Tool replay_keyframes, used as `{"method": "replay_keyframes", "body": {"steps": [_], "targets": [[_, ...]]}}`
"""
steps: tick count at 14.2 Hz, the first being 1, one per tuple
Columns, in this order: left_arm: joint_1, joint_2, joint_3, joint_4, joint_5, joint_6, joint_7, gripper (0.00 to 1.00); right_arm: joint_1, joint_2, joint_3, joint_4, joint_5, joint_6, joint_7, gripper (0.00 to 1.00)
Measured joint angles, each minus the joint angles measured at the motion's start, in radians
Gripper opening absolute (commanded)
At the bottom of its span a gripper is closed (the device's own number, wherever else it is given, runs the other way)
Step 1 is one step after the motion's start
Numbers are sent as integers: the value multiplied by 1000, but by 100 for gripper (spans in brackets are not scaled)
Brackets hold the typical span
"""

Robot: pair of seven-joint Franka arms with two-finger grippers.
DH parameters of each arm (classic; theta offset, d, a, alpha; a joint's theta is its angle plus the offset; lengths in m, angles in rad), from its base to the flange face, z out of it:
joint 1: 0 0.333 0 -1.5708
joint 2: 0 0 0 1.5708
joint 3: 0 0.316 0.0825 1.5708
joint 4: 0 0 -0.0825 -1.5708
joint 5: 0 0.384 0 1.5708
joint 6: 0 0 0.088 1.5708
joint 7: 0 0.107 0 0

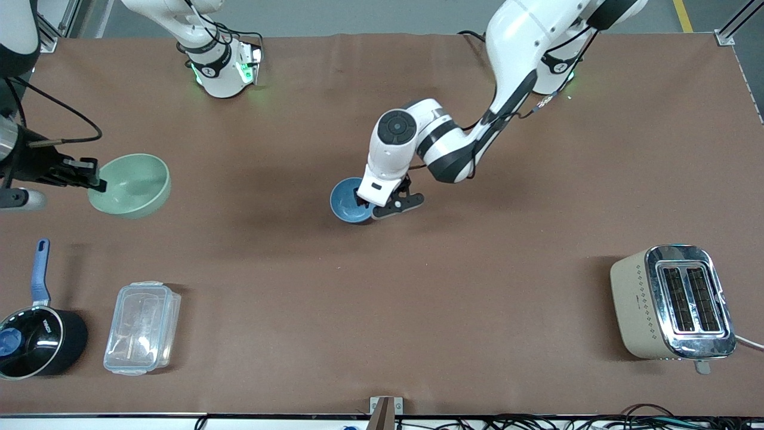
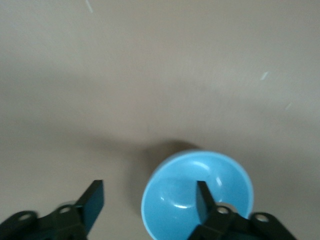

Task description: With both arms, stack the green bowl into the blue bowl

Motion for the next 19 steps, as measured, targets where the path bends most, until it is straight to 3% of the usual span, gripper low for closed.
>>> {"method": "replay_keyframes", "body": {"steps": [3, 7, 12, 17, 19], "targets": [[100, -164, 3, 8, 2, -126, 89, 100, 94, 12, 4, -23, 13, 2, 152, 0], [278, -306, 7, 61, 2, -283, 293, 100, 187, 53, 7, -69, 116, 77, 288, 0], [530, -369, 5, 226, -108, -575, 639, 100, 380, 163, 9, -152, 156, 205, 380, 0], [674, -432, 6, 243, -121, -677, 956, 100, 445, 310, 9, -164, 237, 343, 378, 0], [680, -464, 39, 242, -123, -731, 1063, 100, 474, 342, 9, -188, 238, 413, 378, 1]]}}
